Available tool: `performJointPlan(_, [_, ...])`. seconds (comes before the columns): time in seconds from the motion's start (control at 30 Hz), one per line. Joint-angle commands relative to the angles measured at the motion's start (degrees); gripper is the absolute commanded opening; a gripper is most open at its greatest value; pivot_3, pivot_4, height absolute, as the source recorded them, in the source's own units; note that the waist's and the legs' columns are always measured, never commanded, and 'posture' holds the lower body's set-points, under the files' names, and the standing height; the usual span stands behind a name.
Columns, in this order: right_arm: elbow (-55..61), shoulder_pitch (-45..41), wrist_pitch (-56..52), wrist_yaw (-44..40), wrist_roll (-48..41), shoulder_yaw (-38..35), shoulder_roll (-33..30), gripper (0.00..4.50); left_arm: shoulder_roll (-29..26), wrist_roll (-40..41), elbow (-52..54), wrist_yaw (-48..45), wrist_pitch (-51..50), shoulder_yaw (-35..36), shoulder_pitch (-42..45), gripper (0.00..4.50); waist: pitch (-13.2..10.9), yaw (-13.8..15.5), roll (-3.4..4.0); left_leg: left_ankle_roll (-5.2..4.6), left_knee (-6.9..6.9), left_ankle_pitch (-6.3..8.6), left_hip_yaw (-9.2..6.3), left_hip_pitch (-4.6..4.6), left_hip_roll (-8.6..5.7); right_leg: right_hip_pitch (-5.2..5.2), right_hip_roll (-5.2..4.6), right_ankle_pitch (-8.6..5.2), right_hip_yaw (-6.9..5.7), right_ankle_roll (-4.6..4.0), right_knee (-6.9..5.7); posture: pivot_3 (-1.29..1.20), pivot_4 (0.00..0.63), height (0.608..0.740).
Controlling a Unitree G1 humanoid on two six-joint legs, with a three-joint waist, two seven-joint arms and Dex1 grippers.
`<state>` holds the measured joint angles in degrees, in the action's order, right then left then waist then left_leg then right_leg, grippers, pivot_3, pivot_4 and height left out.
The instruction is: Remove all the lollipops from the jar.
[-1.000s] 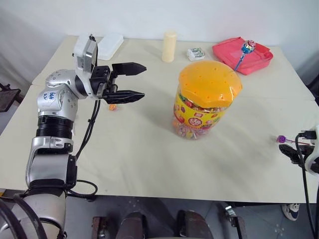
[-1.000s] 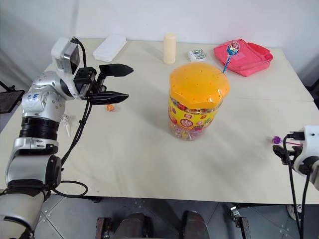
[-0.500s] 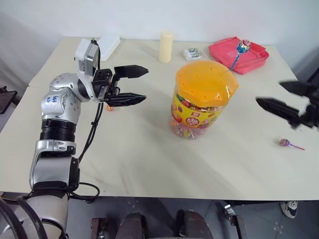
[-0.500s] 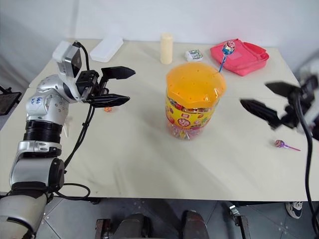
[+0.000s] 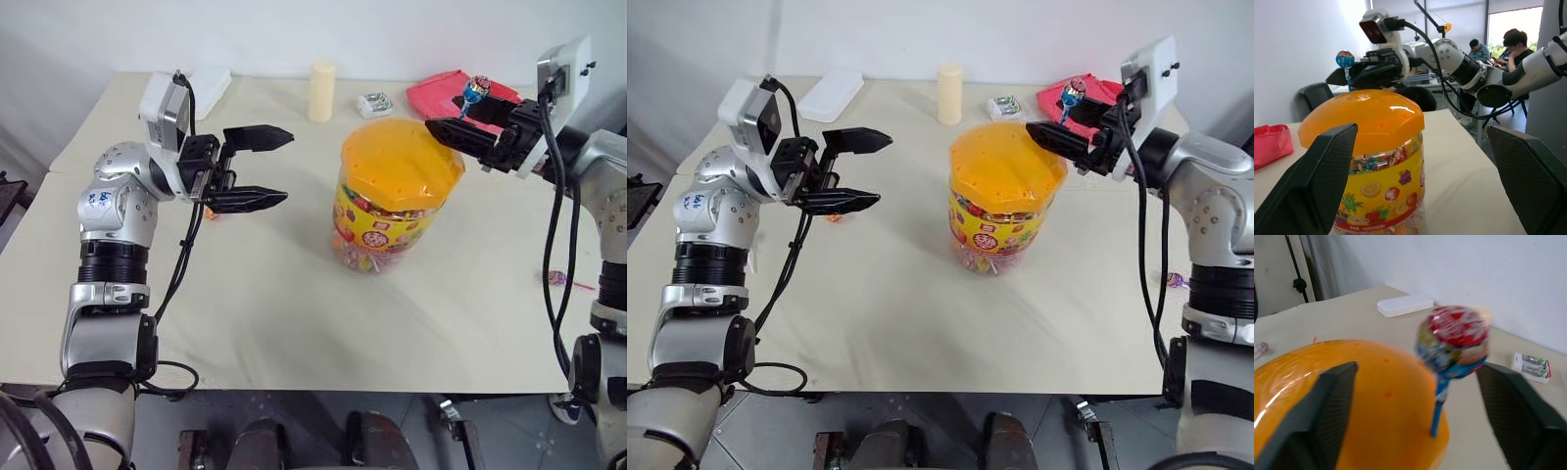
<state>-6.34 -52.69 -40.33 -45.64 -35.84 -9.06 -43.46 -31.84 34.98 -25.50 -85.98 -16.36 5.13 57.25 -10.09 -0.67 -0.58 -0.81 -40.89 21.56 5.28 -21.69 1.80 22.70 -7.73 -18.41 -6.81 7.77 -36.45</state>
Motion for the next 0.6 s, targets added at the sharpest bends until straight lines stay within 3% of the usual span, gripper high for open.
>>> performJointPlan(0.03, [-1.3, -2.2, 2.1, -1.3, 1.4, -0.3, 0.2, 2.45, -1.3, 1.6, 3.1, -1.4, -0.6, 2.0, -0.5, 4.5, 0.0, 0.0, 0.0, 0.0, 0.0, 0.0, 0.0, 0.0, 0.0, 0.0, -0.01, 0.0, 0.0, 0.0, 0.0, 0.0, 0.15, 0.74])
performJointPlan(0.27, [-2.1, -4.9, 2.3, -2.0, 3.0, -1.1, -0.4, 0.04, -1.0, 1.4, 3.9, -1.0, -0.8, 2.4, -1.2, 4.5, 0.0, -0.1, 0.04, 0.0, 0.01, 0.0, -0.01, -0.01, -0.01, 0.0, -0.02, 0.0, -0.01, 0.0, 0.0, 0.0, 0.15, 0.74])
performJointPlan(0.47, [-4.0, -10.8, 2.9, -0.6, 5.3, -2.9, -3.6, 0.04, -0.6, 1.0, 2.3, -1.7, -0.4, 2.1, -0.4, 4.5, 0.0, -0.1, 0.08, 0.0, 0.04, 0.0, -0.01, -0.01, -0.01, 0.02, -0.02, 0.0, 0.0, 0.0, 0.01, 0.0, 0.15, 0.74])
performJointPlan(0.6, [-6.9, -11.6, 0.3, 2.4, 9.0, -3.6, -9.3, 0.04, -1.4, 0.6, 1.9, -2.2, -0.6, 1.9, -0.6, 4.5, -0.1, 0.2, 0.08, 0.0, 0.05, 0.0, -0.01, -0.01, -0.01, 0.02, -0.03, 0.0, 0.0, 0.0, 0.02, 0.0, 0.15, 0.74])
